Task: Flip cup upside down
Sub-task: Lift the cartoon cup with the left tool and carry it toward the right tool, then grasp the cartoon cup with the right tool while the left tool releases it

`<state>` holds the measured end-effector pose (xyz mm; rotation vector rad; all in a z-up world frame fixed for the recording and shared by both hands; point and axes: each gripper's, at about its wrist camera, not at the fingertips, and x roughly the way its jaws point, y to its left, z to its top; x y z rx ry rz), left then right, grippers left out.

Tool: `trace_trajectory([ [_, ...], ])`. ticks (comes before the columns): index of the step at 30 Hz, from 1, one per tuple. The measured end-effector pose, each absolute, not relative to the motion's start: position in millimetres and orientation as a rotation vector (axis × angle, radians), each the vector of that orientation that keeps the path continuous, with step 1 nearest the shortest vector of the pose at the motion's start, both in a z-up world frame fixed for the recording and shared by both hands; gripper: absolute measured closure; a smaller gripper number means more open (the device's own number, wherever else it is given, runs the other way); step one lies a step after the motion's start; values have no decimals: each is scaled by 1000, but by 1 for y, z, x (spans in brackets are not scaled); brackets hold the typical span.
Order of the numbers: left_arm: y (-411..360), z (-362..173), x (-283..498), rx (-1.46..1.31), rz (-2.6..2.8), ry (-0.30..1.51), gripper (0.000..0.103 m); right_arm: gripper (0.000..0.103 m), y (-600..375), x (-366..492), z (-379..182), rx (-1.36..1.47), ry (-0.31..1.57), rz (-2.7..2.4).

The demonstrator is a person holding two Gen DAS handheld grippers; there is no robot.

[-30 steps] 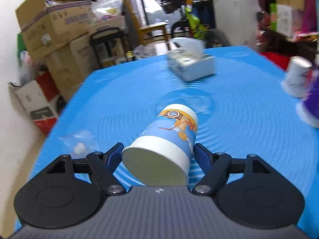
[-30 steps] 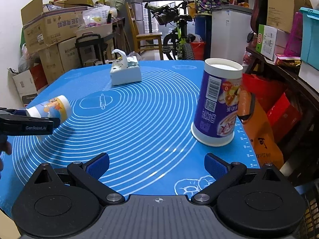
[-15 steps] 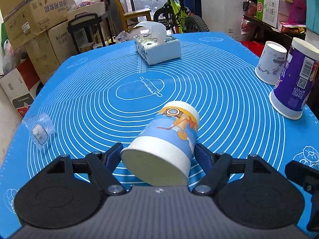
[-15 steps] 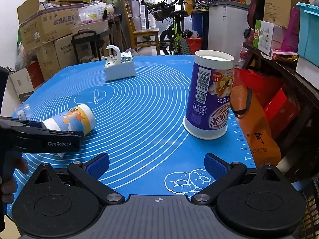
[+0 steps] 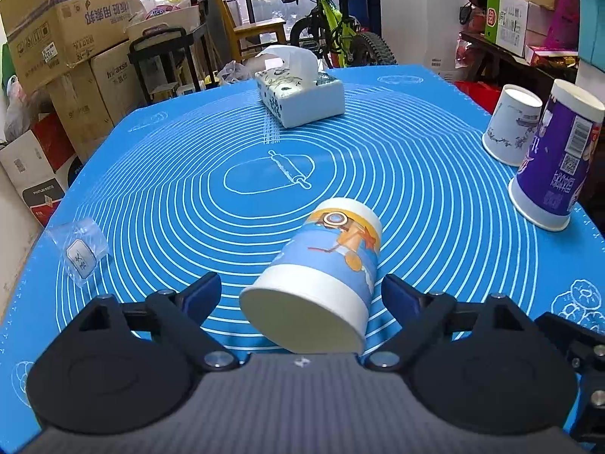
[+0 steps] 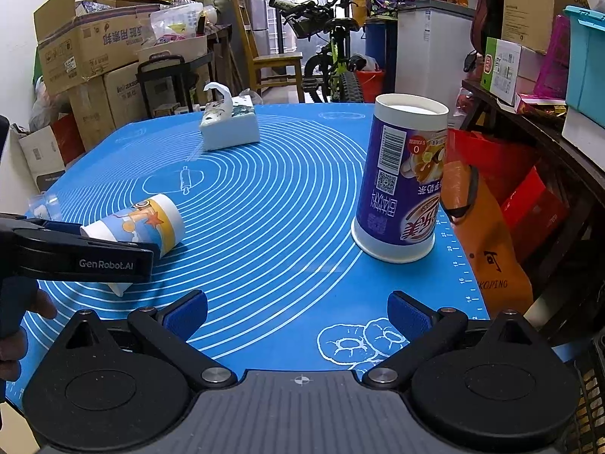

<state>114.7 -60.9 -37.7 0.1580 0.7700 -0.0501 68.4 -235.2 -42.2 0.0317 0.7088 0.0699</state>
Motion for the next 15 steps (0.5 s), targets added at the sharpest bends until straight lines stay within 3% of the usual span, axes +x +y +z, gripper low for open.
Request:
trace_trajectory([
  [15, 0, 11, 70, -10, -37, 689, 5, 2, -217, 100, -2, 117, 756, 187],
])
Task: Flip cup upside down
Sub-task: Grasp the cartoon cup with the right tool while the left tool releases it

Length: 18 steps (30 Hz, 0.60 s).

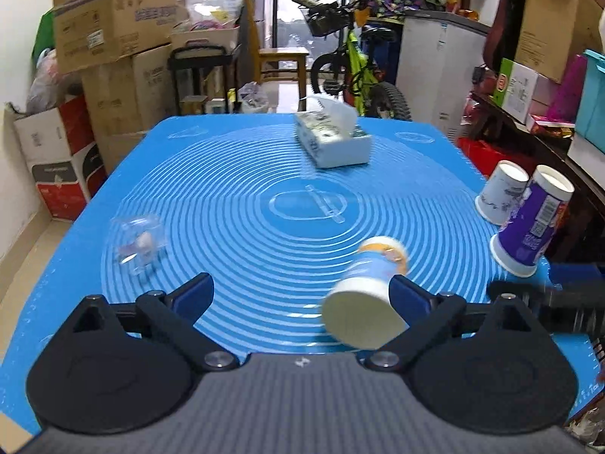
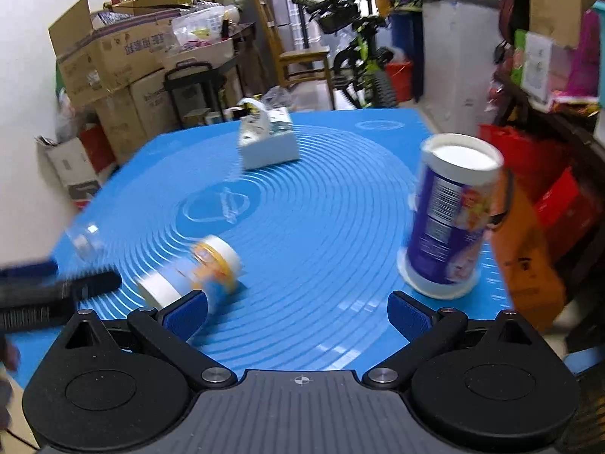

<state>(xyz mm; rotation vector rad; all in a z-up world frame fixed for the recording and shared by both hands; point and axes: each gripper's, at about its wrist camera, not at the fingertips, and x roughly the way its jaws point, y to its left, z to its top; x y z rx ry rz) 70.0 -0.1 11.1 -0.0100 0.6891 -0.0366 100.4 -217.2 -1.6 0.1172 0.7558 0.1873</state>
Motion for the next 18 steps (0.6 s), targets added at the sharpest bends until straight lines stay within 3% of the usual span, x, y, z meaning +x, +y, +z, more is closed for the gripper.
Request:
trace_trajectory([
  [8, 36, -9, 69, -53, 52, 726, 5, 3, -192, 159, -6, 263, 915, 270],
  [18, 50, -15, 70, -76, 103, 729, 5, 13, -171, 210, -46, 399, 1141, 283],
])
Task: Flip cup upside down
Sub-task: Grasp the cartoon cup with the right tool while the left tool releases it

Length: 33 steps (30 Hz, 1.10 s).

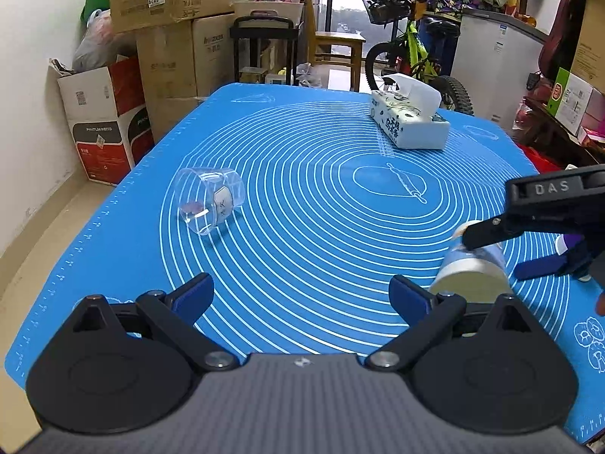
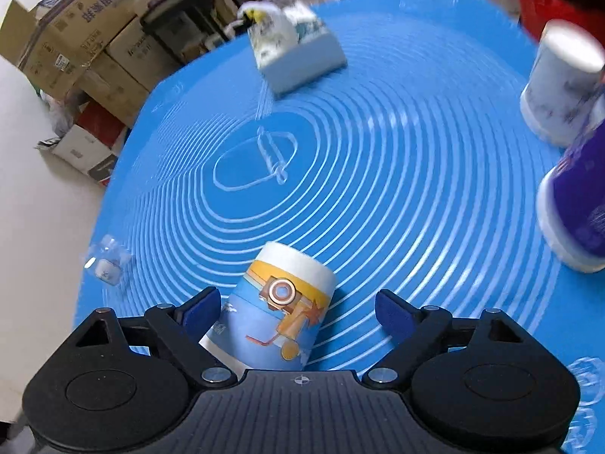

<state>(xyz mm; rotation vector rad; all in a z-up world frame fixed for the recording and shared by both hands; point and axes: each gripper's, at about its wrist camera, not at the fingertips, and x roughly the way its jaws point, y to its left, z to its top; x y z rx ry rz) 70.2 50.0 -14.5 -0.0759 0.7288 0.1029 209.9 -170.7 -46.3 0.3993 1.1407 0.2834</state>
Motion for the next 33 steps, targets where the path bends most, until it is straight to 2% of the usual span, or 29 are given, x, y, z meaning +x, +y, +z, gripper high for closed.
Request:
trace_trajectory([
  [5, 48, -15, 71, -79, 97, 729, 5, 18, -168, 223, -59, 495, 1211, 330],
  [8, 48, -14, 69, -83, 95, 726, 5, 35, -170, 220, -60, 553, 1201, 405],
  [15, 49, -13, 68, -87, 90, 723, 5, 36, -166, 204, -42, 449, 1104, 405],
  [21, 44, -11, 68, -82, 86, 712, 5, 36, -164, 165, -8, 106, 773, 279],
  [25, 38, -12, 67, -75, 76, 708, 5, 36, -149, 137, -19, -184, 568, 166],
  [33, 29, -15, 65, -40, 61, 706, 5, 35, -148, 108, -38, -251, 478, 142],
])
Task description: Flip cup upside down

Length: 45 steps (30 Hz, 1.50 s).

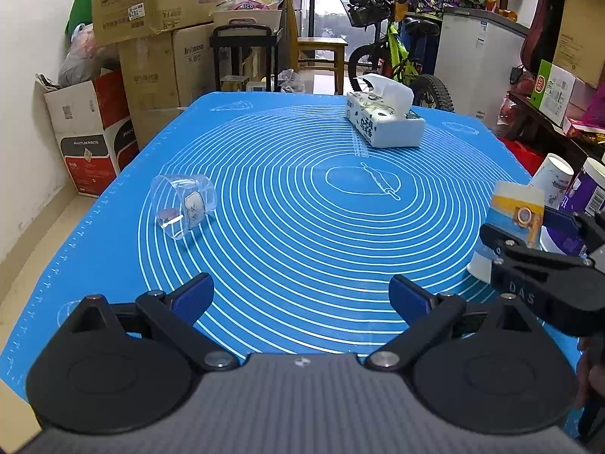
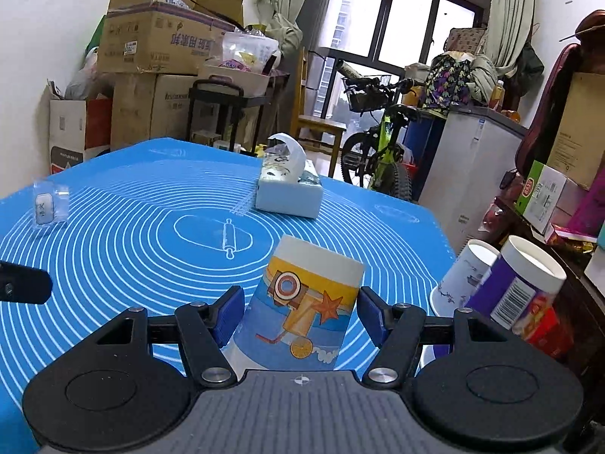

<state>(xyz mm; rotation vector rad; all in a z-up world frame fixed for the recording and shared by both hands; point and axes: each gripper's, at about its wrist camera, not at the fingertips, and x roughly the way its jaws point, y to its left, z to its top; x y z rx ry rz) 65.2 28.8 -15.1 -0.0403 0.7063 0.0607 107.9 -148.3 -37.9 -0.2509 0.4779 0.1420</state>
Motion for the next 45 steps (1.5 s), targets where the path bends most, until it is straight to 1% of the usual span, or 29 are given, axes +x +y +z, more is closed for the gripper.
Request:
trace_trajectory([
  [16, 17, -18, 55, -30, 25, 729, 5, 35, -162, 90, -46, -178, 544, 176],
  [19, 15, -16, 50, -29, 17, 726, 5, 31, -168, 86, -43, -159, 552, 192],
  [21, 12, -15, 45, -26, 7, 721, 5, 21, -171, 80, -39, -144, 558, 208],
  [25, 5, -13, 33, -11, -5, 707, 5, 15, -181, 61, -30, -118, 565, 219],
  [27, 0, -13, 28, -2, -17, 705, 5, 8, -187, 49, -25, -103, 569, 218],
  [36, -19, -10, 0, 16, -58, 679, 5, 8, -209, -1, -18, -132, 614, 199],
  [45, -33, -12, -15, 49, -84, 681, 5, 7, -221, -31, -15, -108, 628, 204],
])
